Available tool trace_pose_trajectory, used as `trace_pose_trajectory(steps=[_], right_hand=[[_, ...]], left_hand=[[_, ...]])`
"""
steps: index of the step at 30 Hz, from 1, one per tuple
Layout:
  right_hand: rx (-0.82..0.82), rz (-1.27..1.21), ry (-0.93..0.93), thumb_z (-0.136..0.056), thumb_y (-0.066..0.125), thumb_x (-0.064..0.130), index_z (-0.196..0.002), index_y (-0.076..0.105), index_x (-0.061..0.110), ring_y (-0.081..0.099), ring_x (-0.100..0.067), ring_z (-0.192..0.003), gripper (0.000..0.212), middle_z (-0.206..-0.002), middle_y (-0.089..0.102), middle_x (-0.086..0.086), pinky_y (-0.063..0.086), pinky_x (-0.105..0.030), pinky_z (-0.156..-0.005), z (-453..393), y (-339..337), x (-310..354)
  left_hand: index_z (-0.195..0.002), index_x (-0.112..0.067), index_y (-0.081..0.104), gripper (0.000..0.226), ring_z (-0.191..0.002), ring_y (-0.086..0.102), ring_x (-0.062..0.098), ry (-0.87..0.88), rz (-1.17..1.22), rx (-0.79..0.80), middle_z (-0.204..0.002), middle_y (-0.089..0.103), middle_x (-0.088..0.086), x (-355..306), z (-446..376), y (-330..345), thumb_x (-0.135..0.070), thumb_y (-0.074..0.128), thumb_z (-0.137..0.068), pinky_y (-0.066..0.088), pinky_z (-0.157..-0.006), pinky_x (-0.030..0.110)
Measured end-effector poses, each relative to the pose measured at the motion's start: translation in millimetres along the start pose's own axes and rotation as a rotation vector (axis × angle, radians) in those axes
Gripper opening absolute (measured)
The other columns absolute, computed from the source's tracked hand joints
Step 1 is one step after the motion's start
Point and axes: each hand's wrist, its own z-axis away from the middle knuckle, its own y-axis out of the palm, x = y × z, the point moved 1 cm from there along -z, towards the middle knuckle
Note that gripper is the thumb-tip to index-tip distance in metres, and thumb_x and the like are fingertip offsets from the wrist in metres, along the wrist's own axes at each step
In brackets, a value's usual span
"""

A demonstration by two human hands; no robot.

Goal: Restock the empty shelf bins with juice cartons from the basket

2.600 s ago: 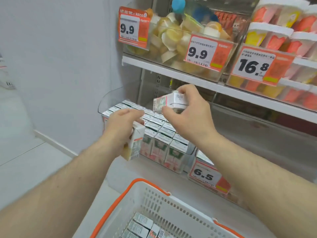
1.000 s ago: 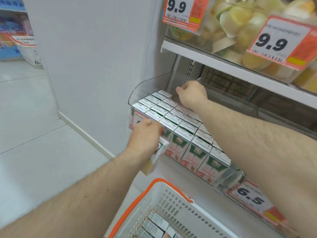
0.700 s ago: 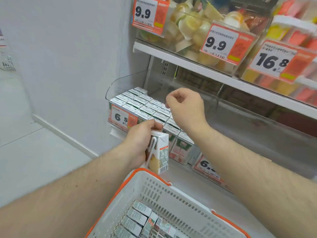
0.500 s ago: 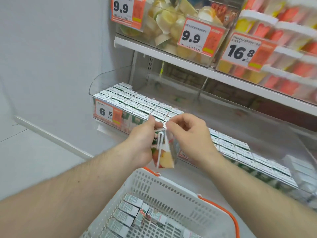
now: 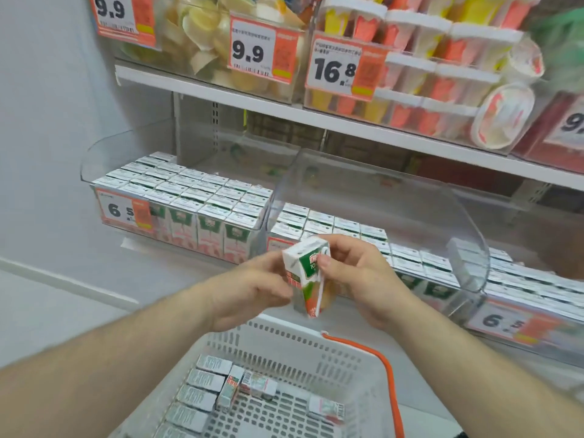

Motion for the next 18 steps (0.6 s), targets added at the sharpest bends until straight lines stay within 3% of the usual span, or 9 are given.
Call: trace_pose_trajectory(steps=[5, 7, 9, 10, 12, 14, 16, 18], right_hand=[[0.094, -0.010, -0.016, -0.082, 0.059, 0.014, -0.111, 0.066, 0.006, 0.067, -0.017, -0.079, 0.031, -0.091, 0.073, -0.006, 0.052, -0.023, -0.063, 0, -3, 0], [0.059, 0.020, -0.034, -0.083, 0.057, 0.018, -0.116, 0.065, 0.007, 0.069, -0.023, -0.090, 0.035, -0.102, 0.073, -0.010, 0.057, -0.031, -0.072, 0, -3, 2], [-0.062, 0.288, -0.153, -0.084, 0.056, 0.026, -0.113, 0.066, 0.020, 0.066, -0.020, -0.102, 0.032, -0.112, 0.069, -0.005, 0.055, -0.041, -0.090, 3, -4, 5], [-0.156, 0.449, -0.217, -0.084, 0.055, 0.033, -0.108, 0.066, 0.031, 0.064, -0.011, -0.099, 0.026, -0.110, 0.067, 0.003, 0.053, -0.040, -0.091, 5, -4, 5], [-0.286, 0.489, -0.202, -0.081, 0.055, 0.050, -0.094, 0.066, 0.039, 0.062, -0.006, -0.085, 0.019, -0.100, 0.065, 0.011, 0.054, -0.039, -0.085, 10, -4, 6], [-0.292, 0.353, -0.097, -0.080, 0.058, 0.057, -0.093, 0.067, 0.033, 0.063, -0.009, -0.075, 0.029, -0.094, 0.068, 0.010, 0.056, -0.036, -0.074, 13, -2, 6], [-0.286, 0.249, 0.001, -0.089, 0.061, 0.051, -0.099, 0.065, 0.025, 0.063, -0.010, -0.064, 0.029, -0.095, 0.070, 0.002, 0.051, -0.026, -0.058, 12, 0, 10], [-0.320, 0.159, 0.096, -0.090, 0.061, 0.045, -0.102, 0.062, 0.013, 0.064, -0.013, -0.060, 0.035, -0.095, 0.070, -0.013, 0.049, -0.024, -0.050, 9, 4, 14]], left_hand=[[-0.118, -0.021, 0.061, 0.062, -0.097, 0.065, 0.025, 0.113, -0.082, -0.120, -0.100, 0.070, 0.009, 9, -14, 16, 0.007, 0.072, -0.064, 0.058, -0.083, 0.039], [-0.116, -0.020, 0.061, 0.059, -0.097, 0.068, 0.023, 0.210, -0.151, -0.205, -0.101, 0.072, 0.009, 11, -18, 19, 0.002, 0.075, -0.063, 0.058, -0.079, 0.034], [-0.111, -0.024, 0.066, 0.053, -0.098, 0.069, 0.024, 0.323, -0.292, -0.373, -0.104, 0.073, 0.008, 12, -22, 23, -0.009, 0.079, -0.062, 0.057, -0.083, 0.033], [-0.106, -0.031, 0.068, 0.048, -0.096, 0.068, 0.021, 0.381, -0.407, -0.480, -0.101, 0.072, 0.005, 12, -23, 24, -0.017, 0.081, -0.061, 0.055, -0.081, 0.028], [-0.092, -0.041, 0.067, 0.041, -0.087, 0.061, 0.004, 0.491, -0.695, -0.672, -0.092, 0.062, -0.007, 11, -26, 24, -0.028, 0.086, -0.059, 0.046, -0.075, 0.013], [-0.097, -0.038, 0.067, 0.045, -0.086, 0.053, -0.003, 0.551, -0.845, -0.772, -0.091, 0.052, -0.010, 11, -29, 23, -0.027, 0.088, -0.059, 0.038, -0.071, 0.005], [-0.106, -0.026, 0.070, 0.052, -0.088, 0.051, -0.005, 0.556, -0.885, -0.802, -0.095, 0.047, -0.011, 15, -32, 23, -0.022, 0.089, -0.058, 0.038, -0.071, 0.004], [-0.113, -0.023, 0.069, 0.061, -0.088, 0.050, -0.003, 0.550, -0.948, -0.774, -0.097, 0.043, -0.012, 19, -36, 23, -0.020, 0.092, -0.056, 0.040, -0.071, 0.006]])
